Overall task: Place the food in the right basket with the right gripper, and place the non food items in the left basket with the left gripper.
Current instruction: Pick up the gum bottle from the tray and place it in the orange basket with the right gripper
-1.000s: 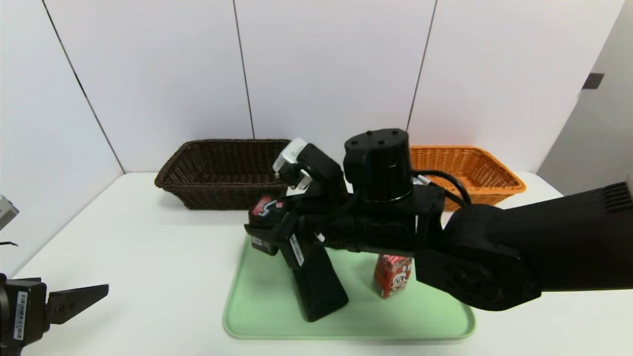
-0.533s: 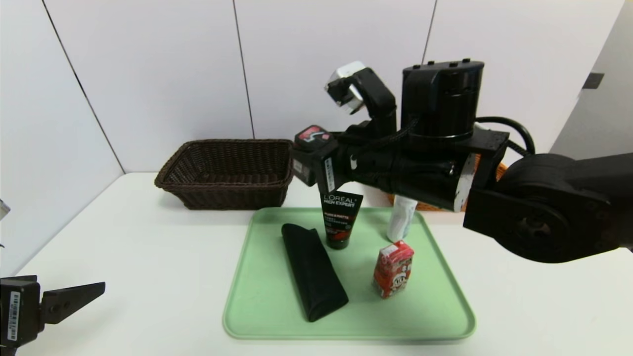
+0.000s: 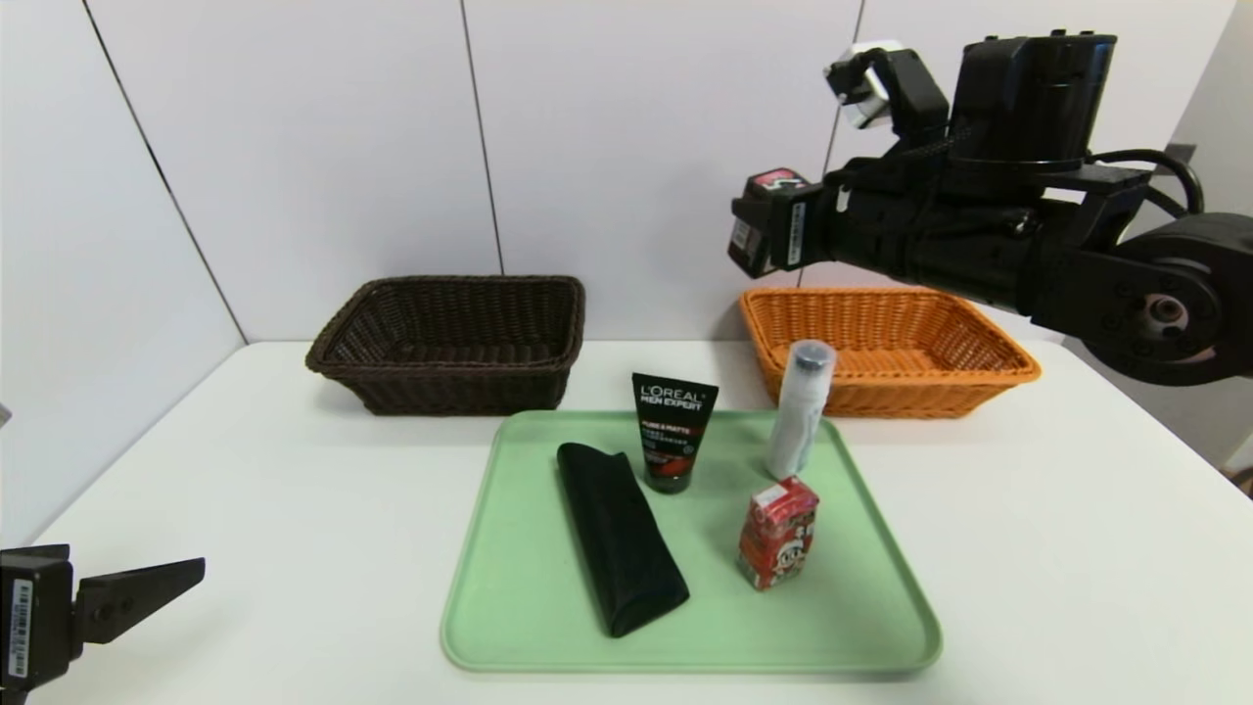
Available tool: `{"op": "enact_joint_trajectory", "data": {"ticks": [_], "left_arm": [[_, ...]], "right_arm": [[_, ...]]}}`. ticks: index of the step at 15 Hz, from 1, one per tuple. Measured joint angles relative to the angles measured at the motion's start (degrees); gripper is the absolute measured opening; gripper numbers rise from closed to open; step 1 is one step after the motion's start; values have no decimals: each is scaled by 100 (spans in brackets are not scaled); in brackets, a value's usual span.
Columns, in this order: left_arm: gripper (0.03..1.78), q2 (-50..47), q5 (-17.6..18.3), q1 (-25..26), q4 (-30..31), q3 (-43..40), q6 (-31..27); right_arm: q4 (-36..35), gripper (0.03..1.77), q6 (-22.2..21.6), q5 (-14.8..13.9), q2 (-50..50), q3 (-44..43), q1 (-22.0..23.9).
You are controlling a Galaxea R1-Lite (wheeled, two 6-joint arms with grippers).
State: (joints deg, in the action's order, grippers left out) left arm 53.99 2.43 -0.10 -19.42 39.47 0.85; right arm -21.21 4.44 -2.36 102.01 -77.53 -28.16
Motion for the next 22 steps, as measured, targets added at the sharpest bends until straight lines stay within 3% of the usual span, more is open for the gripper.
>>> {"op": "enact_joint_trajectory", "data": {"ticks": [5, 9, 14, 22], "left_arm": [[169, -39, 5, 0, 7, -6, 18], [169, -46, 11, 0, 2, -6, 27], [169, -99, -4, 0, -10, -21, 27], [169, -129, -4, 0, -34, -61, 24]], "right_arm": [[2, 78, -166, 11, 28, 278, 1019], [-89, 78, -183, 24, 341, 422, 1582], [-98, 78, -428, 20, 1008, 171, 1846], [-483, 78, -507, 5, 2018, -182, 1898]]}}
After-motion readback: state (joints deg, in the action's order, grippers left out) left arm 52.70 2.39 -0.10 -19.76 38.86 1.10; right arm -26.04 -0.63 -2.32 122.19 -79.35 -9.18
